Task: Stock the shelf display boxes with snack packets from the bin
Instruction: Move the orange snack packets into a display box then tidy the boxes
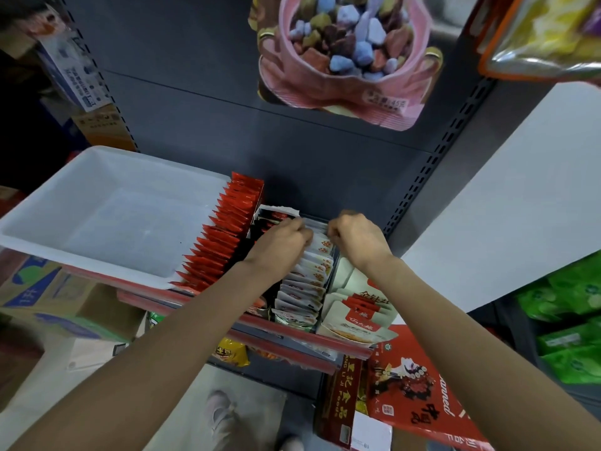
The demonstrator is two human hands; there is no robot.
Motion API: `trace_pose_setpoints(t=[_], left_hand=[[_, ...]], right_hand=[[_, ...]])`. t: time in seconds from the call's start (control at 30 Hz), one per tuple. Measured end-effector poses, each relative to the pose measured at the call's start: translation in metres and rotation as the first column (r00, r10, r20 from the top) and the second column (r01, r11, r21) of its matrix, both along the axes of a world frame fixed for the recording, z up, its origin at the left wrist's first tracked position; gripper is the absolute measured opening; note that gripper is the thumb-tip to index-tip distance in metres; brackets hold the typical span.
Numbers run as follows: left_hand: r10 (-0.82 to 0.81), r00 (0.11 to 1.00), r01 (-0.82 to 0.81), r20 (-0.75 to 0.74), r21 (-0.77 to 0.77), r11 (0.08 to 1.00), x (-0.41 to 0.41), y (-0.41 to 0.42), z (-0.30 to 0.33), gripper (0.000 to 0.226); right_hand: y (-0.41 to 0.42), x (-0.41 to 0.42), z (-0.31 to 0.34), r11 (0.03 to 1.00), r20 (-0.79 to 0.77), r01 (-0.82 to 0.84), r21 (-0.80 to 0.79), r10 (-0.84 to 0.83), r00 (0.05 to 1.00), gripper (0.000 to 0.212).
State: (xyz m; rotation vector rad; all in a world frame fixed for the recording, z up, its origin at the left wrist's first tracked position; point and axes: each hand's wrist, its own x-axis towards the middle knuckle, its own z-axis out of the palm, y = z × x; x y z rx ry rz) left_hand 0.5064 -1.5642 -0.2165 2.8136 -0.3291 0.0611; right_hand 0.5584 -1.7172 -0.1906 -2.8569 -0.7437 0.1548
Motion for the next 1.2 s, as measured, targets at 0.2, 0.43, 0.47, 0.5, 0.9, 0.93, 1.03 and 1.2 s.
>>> trace_pose_setpoints(t=[0.2,0.43,0.47,0.5,0.9,0.93,1.03,1.2], left_hand=[[-0.016,0.991,0.028,-0.135,0.085,0.996,0.0,-0.001,0.006,0.019],[0.084,0.974,-0.04,-0.209,0.209,0.977,0.018,-0.006,0.01,0.031],[0.078,0.978,-0.033,-0.195,0.224,0.974,0.019,-0.008,0.011,0.031],[0.063,0.982,-0.018,-0.179,0.239,0.971,0.02,-0.01,0.012,0.029],[-0.076,0.991,0.035,0.114,0.327,0.944,0.019,-0.012,0.009,0.033],[-0.092,0.994,0.069,0.061,0.304,0.95,0.021,-0.009,0.009,0.029],[-0.111,0.989,0.128,-0.102,0.185,0.974,0.028,-0.005,0.02,0.016],[-0.071,0.989,0.09,-0.129,0.147,0.985,0.027,-0.01,0.028,0.031]], right_hand=[[-0.002,0.001,-0.003,0.991,-0.061,-0.036,0.13,0.044,0.997,0.008],[-0.003,0.006,-0.013,0.972,-0.07,0.06,0.228,-0.045,0.997,0.022],[-0.004,0.006,-0.014,0.969,-0.066,0.08,0.236,-0.066,0.996,0.027],[-0.004,0.005,-0.015,0.967,-0.067,0.093,0.235,-0.079,0.995,0.033],[-0.006,0.007,-0.011,0.978,-0.113,0.042,0.205,-0.019,0.993,0.032],[-0.005,0.008,-0.011,0.98,-0.117,0.056,0.192,-0.034,0.993,0.033],[-0.002,0.011,-0.014,0.988,-0.116,0.1,0.122,-0.086,0.99,0.031],[-0.006,0.009,-0.011,0.975,-0.146,0.105,0.197,-0.076,0.986,0.013]])
